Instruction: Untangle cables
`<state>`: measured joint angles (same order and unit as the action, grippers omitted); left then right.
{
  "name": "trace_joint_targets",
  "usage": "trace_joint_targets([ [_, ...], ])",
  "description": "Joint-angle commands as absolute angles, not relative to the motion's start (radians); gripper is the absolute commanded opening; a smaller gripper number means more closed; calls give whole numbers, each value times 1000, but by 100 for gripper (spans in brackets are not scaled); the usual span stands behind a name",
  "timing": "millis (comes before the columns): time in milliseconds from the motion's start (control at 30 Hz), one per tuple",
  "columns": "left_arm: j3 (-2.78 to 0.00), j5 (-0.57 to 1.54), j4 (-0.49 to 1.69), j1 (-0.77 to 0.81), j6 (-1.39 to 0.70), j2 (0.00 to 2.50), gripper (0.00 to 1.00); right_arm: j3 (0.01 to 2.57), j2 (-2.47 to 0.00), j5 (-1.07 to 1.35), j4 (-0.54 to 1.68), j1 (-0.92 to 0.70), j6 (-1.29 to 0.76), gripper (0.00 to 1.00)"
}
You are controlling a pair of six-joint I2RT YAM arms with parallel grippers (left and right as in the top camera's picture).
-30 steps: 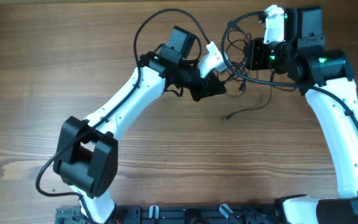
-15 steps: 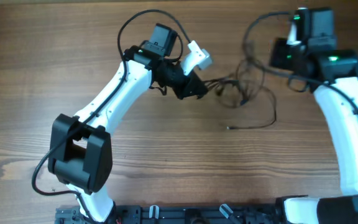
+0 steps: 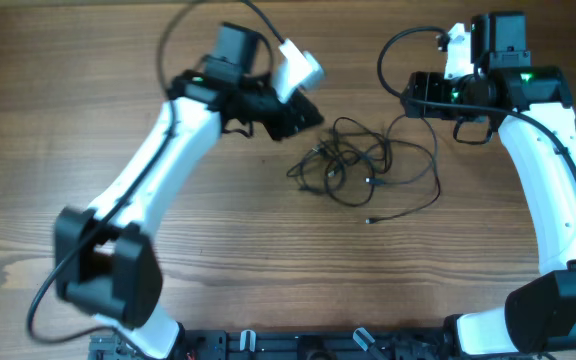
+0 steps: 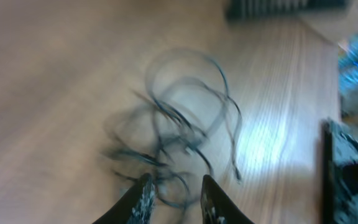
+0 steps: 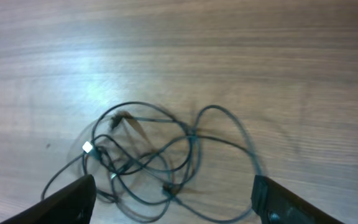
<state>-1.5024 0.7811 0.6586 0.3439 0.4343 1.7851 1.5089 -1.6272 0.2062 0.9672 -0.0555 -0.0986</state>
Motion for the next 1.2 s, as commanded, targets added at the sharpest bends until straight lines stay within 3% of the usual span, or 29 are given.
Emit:
trace_joint_targets([
  [0, -1504, 773, 613, 252, 352, 1664, 27, 1477, -1641, 286, 960, -60, -53, 85],
  [67, -1504, 773, 634, 212, 351, 1627, 30, 1454, -1660, 287, 956, -66, -43, 85],
  [167, -1504, 772, 667, 195, 351, 1615, 57, 1431, -1697, 286, 952, -94, 11, 86],
  [233, -1504, 772, 672, 194, 351, 1616, 65, 1418, -1740, 287, 938, -124, 23, 84],
  [300, -1504, 772, 674, 194, 351, 1615, 74, 1399, -1805, 286, 918, -173, 16, 72],
  [467, -1504, 772, 693, 194, 352, 1615, 78, 1398, -1873, 277, 938, -225, 94, 48],
  [500, -1504, 772, 693, 194, 351, 1615, 79, 1398, -1876, 261, 953, -229, 117, 54],
  [633, -1504, 772, 693, 194, 351, 1615, 79, 1398, -1876, 237, 996, -229, 156, 55],
  [733, -1504, 772, 696, 194, 351, 1615, 80, 1398, -1876, 237, 1021, -229, 183, 62],
  [1167, -1504, 760, 712, 170, 351, 1615, 80, 1254, -1879, 264, 880, -231, 128, 53],
])
